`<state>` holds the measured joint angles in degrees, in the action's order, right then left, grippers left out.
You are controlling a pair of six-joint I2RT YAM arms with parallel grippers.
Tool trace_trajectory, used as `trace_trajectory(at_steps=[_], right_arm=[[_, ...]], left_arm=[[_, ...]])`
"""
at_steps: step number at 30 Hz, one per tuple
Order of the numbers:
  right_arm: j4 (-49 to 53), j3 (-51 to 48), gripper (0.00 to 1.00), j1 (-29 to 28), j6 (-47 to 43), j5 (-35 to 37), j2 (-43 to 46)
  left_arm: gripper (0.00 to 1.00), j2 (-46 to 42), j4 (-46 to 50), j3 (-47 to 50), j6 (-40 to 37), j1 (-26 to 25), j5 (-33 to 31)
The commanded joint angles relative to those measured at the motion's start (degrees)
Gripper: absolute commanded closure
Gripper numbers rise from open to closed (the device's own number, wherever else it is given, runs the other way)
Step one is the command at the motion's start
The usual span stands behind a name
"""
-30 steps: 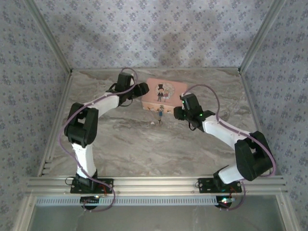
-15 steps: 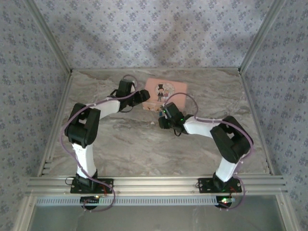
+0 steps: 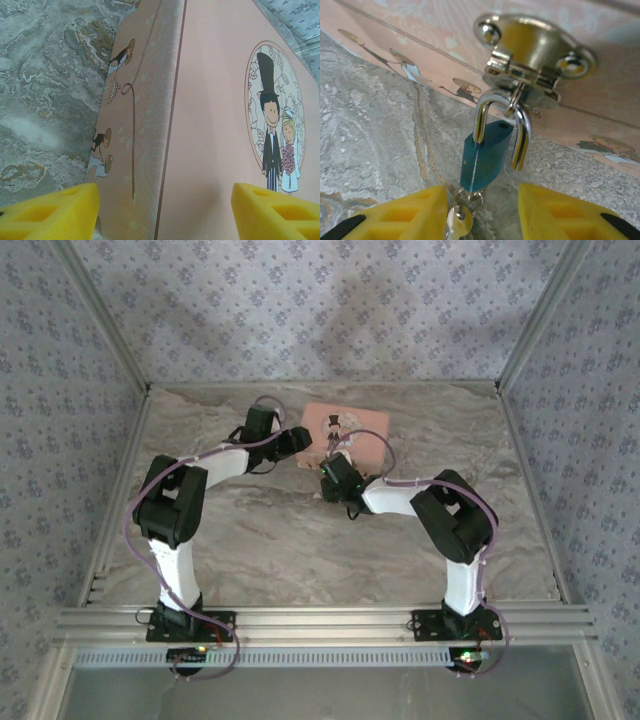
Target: Unlock the padlock with the key
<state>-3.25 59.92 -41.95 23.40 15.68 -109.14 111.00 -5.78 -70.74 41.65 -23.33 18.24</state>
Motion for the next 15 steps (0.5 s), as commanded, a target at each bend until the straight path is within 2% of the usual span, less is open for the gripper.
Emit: trace_trajectory(at_steps=[1, 4, 6, 12, 15], right_arm=[[1.5, 2.2, 0.61, -0.7, 0.7, 3.1, -2.2], [1.5, 2.1, 0.67, -0.7, 0.5, 2.5, -2.9], [1.6, 2.0, 0.76, -0.7, 0.0, 1.9, -3.2], [1.9, 0.4, 0.93, -0.9, -3.1, 0.9, -2.2], [2.8, -0.8, 0.97, -0.9, -6.1, -0.8, -0.1]], left_arm=[[0.30, -2.0, 0.3, -1.1, 0.2, -0.2, 0.7], [0.30, -1.8, 0.7, -1.7, 0.0, -0.2, 0.7], [0.31, -1.6, 0.7, -1.8, 0.1, -0.1, 0.8], [0.31, -1.6, 0.8, -1.9, 0.2, 0.4, 0.9], [0.31, -1.7, 0.8, -1.8, 0.1, 0.8, 0.9]])
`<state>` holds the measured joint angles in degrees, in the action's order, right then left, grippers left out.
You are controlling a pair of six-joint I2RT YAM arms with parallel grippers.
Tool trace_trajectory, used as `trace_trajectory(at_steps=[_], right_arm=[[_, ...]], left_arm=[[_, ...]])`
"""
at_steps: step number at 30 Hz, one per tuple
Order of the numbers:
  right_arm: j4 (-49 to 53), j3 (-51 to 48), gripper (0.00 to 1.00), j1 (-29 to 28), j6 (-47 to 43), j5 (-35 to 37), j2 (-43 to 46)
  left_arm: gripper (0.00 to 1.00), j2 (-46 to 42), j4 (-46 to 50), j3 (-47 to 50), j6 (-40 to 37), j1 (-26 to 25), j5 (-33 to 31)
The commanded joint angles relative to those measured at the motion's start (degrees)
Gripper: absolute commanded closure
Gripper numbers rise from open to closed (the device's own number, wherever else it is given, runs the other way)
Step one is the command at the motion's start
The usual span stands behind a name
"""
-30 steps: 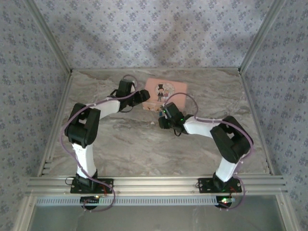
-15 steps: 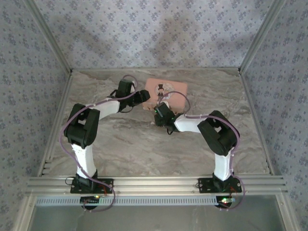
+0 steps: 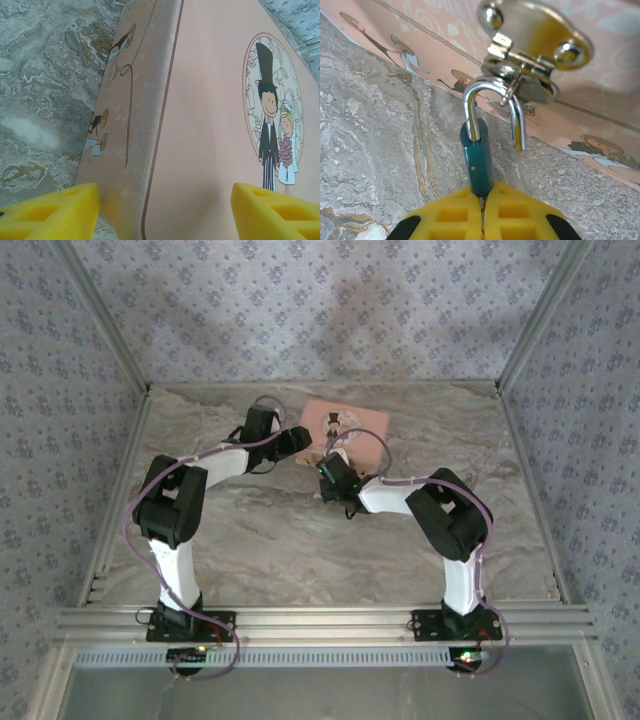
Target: Unlock the padlock with the key
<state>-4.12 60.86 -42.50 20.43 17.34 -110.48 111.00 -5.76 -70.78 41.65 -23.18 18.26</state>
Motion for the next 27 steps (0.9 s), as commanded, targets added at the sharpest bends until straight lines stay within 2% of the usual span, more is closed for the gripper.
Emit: trace_trajectory(at_steps=[1, 7, 12, 17, 25, 26, 27], right_arm=[[4.3, -2.2, 0.99, -0.5, -4.1, -2.6, 2.3], [9.9, -2.9, 1.00, 1.2, -11.6, -8.2, 7.1], [16.5, -0.6, 1.00, 4.2, -19.9, -17.9, 8.0], [21.6, 1.3, 1.00, 5.3, -25.9, -20.4, 7.7], [19.4, 1.2, 1.00, 6.5, -27.5, -20.5, 9.3], [18.4, 1.0, 0.97, 6.2, -26.7, -19.2, 9.4], [17.3, 1.2, 0.87, 5.9, -25.3, -18.1, 9.3]], left_arm=[[0.31, -1.8, 0.8, -1.6, 0.0, 0.9, 0.8], [0.31, -2.3, 0.7, -1.1, -0.3, 2.4, 0.5], [0.31, -2.4, 0.2, -0.9, -0.2, 3.1, 0.6], [0.31, -1.6, 0.2, -1.7, -0.5, 3.2, 0.7], [0.31, -0.3, -0.4, -2.5, -0.5, 3.9, 0.8], [0.31, -0.2, -1.0, -2.4, -0.3, 4.1, 0.8], [0.31, -0.1, -1.4, -2.6, -0.1, 4.2, 0.7]])
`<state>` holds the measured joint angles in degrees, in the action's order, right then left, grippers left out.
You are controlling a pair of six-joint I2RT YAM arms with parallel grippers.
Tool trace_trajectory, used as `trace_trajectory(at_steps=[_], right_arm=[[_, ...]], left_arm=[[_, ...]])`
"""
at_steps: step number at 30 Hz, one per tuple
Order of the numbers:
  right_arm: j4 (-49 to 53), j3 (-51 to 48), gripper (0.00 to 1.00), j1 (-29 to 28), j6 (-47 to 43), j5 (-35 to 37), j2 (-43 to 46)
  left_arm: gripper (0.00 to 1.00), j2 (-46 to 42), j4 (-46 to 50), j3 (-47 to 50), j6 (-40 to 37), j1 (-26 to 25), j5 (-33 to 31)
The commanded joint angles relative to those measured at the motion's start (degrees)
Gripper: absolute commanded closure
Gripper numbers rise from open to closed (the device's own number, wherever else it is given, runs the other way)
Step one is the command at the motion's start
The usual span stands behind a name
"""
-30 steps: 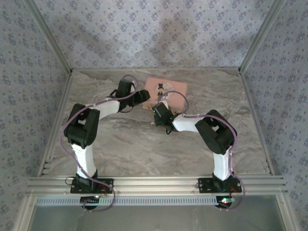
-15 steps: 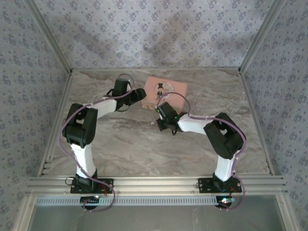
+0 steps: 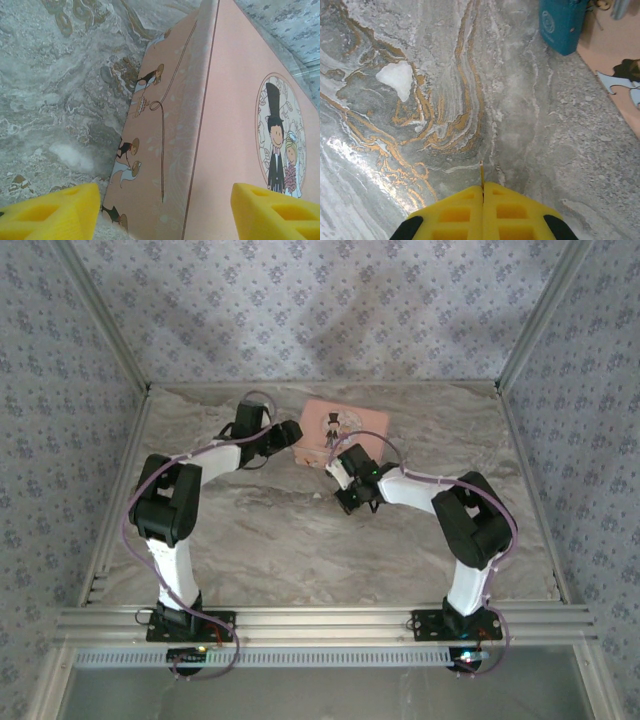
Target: Unlock the padlock with the key
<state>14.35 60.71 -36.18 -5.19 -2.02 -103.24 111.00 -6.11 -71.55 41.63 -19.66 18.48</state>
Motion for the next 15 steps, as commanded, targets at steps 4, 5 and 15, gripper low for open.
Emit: trace_trajectory(at_steps=[4, 5, 15], right_arm=[[-5.1, 2.2, 0.93, -0.6, 7.0, 1.1, 1.1], [-5.8, 2.2, 0.93, -0.7, 8.0, 1.2, 1.2], [-7.8, 3.6, 0.64, 0.1, 13.2, 2.8, 1.1]], left_arm=[[0.30, 0.8, -1.2, -3.2, 0.8, 0.8, 1.4], [0.30, 0.8, -1.2, -3.3, 0.9, 0.8, 1.5], [0.31, 0.9, -0.5, -3.9, 0.2, 1.5, 1.4]])
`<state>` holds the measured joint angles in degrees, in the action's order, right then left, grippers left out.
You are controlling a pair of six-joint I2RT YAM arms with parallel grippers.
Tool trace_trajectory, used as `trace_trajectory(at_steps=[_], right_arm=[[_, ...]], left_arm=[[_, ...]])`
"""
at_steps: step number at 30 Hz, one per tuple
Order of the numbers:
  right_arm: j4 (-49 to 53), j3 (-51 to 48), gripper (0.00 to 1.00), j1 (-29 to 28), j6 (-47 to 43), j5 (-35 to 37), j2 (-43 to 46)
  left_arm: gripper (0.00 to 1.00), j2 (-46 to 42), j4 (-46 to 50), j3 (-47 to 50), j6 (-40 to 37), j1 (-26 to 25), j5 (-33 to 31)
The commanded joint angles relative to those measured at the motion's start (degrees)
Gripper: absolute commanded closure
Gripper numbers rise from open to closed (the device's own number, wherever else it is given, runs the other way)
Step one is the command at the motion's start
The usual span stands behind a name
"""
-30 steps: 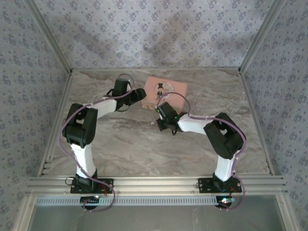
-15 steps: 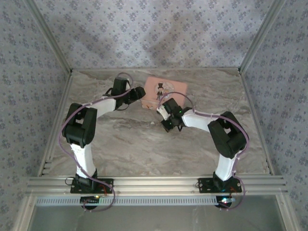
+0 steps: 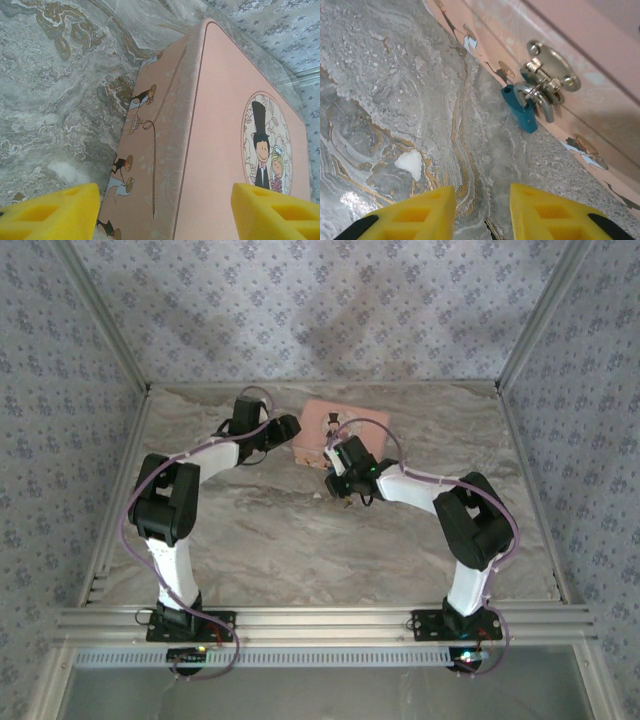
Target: Unlock the padlock with the key
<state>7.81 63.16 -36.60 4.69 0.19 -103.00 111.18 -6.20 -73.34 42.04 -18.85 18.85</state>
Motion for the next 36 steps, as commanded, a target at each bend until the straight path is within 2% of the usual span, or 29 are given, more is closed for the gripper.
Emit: trace_trajectory(at_steps=[1, 6, 15, 22, 28, 31, 33, 36], right_arm=[[-0.6, 1.8, 0.64, 0.9, 4.2, 1.0, 0.5], [-0.8, 1.5, 0.65, 4.3, 8.9, 0.2, 1.4], [-0.1, 0.8, 0.63, 9.8, 9.7, 3.6, 1.5], [-4.3, -3.5, 0.59, 10.5, 13.9, -3.0, 6.8], [-1.2, -5.3, 0.59, 12.0, 13.9, 0.6, 12.0], [0.5, -4.8, 0.54, 13.7, 14.0, 3.7, 14.2], [2.4, -3.4, 0.53, 15.3, 15.1, 4.9, 14.0], [3.4, -1.1, 0.54, 18.4, 16.6, 2.7, 11.3]], left_arm=[[0.31, 0.7, -0.5, -2.1, -0.1, 0.7, 1.2], [0.31, -2.4, -5.4, 3.4, 1.5, 0.0, 2.4], [0.30, -7.3, -11.4, 13.5, 1.5, -3.6, 2.8], [0.28, -8.6, -17.1, 17.6, -0.1, -8.1, 0.7], [0.26, -6.4, -24.4, 21.4, 0.0, -12.3, -1.1], [0.25, -3.6, -31.2, 23.2, 1.3, -13.6, -1.8], [0.23, -1.6, -36.5, 24.5, 1.7, -14.4, -3.1], [0.22, 1.2, -43.0, 25.0, 1.3, -15.6, -3.7]])
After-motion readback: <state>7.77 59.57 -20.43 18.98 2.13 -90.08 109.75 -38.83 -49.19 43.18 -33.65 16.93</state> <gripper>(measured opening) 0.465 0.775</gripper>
